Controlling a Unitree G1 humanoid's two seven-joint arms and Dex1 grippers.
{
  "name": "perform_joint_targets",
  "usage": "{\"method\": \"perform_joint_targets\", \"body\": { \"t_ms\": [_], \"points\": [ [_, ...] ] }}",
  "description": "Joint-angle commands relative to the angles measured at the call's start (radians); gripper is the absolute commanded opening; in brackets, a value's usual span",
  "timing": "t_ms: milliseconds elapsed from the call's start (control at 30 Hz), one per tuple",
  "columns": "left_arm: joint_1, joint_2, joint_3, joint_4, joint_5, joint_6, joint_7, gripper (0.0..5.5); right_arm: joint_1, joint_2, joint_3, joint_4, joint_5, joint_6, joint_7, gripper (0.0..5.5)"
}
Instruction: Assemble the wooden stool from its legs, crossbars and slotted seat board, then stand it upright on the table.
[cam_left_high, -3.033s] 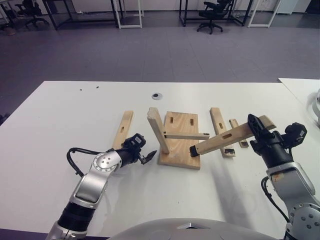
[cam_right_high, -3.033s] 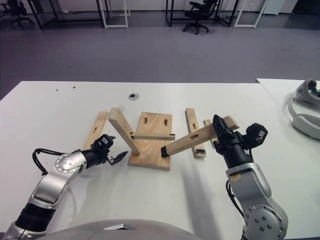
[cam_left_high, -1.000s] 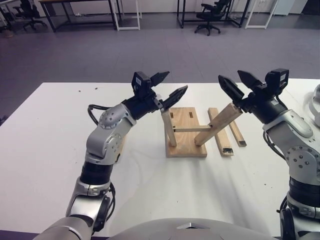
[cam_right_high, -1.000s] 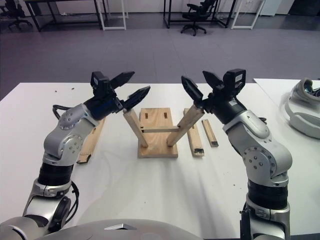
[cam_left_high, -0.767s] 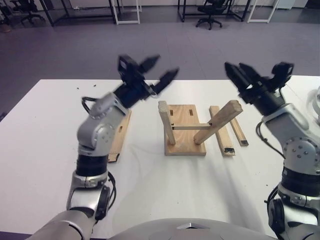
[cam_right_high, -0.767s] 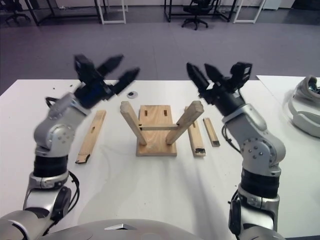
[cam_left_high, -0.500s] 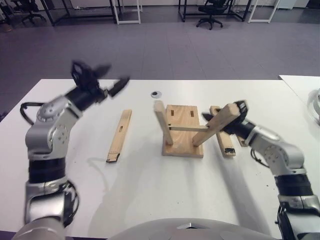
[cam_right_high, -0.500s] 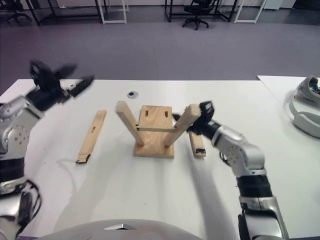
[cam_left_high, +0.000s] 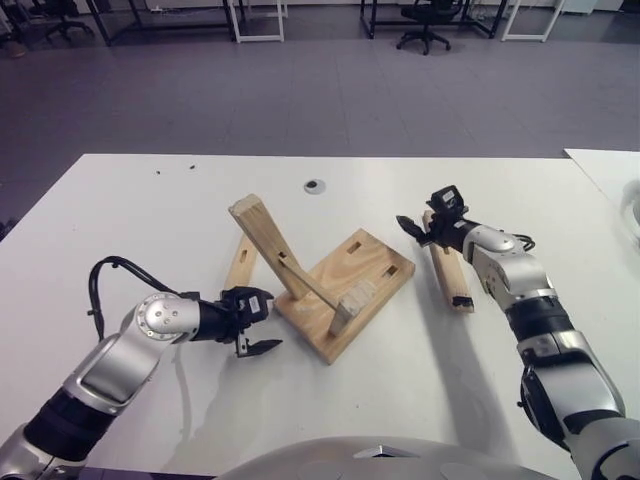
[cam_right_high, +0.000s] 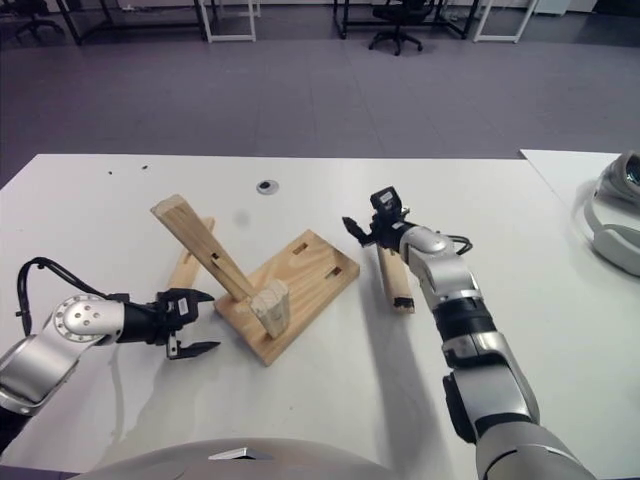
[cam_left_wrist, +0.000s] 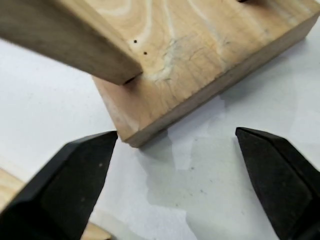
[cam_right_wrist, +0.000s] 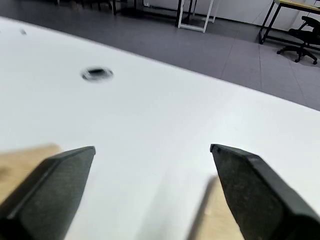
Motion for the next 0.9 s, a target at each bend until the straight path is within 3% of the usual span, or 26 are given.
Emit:
{"method": "perform_joint_targets", "body": {
  "t_ms": [33,133,267,333,533,733,900],
  "points": [
    [-0.06,-0.069,-0.074,0.074,0.105,0.01,0.062,4.35,-0.159,0.006,0.172,0.453,-0.259,-0.332,0.155,4.3],
    [-0.122,-0.117,-0.08,0.154,0.121,0.002,0.081,4.35,-0.149,0.009,0.166,0.531,-0.27,-0.482,0.331,4.3],
    [-0.349,-0.454,-0.056,0.526,0.032,-0.075,0.155,4.35,-0.066,-0.024,0.104,0.459,-0.222,-0.612,0.467,4.3],
    [-0.501,-0.546,-0.004,0.782,0.032,-0.151,0.199,4.35,-0.002,-0.07,0.078,0.317,-0.189,-0.608,0.506,4.3],
    [-0.637,-0.401,0.075,1.117,0.091,-0.376,0.133,4.35,0.002,-0.188,-0.07,0.166,-0.161,-0.543,0.412,4.3],
    [-0.356,-0.239,0.096,0.5,-0.025,-0.208,-0.066,4.35,-0.18,-0.083,-0.083,0.41,-0.233,-0.508,0.234,4.3],
    [-0.222,-0.178,-0.002,0.247,0.076,-0.067,-0.056,4.35,-0.326,0.048,0.041,0.643,-0.429,-0.477,0.026,4.3]
  ]
}}
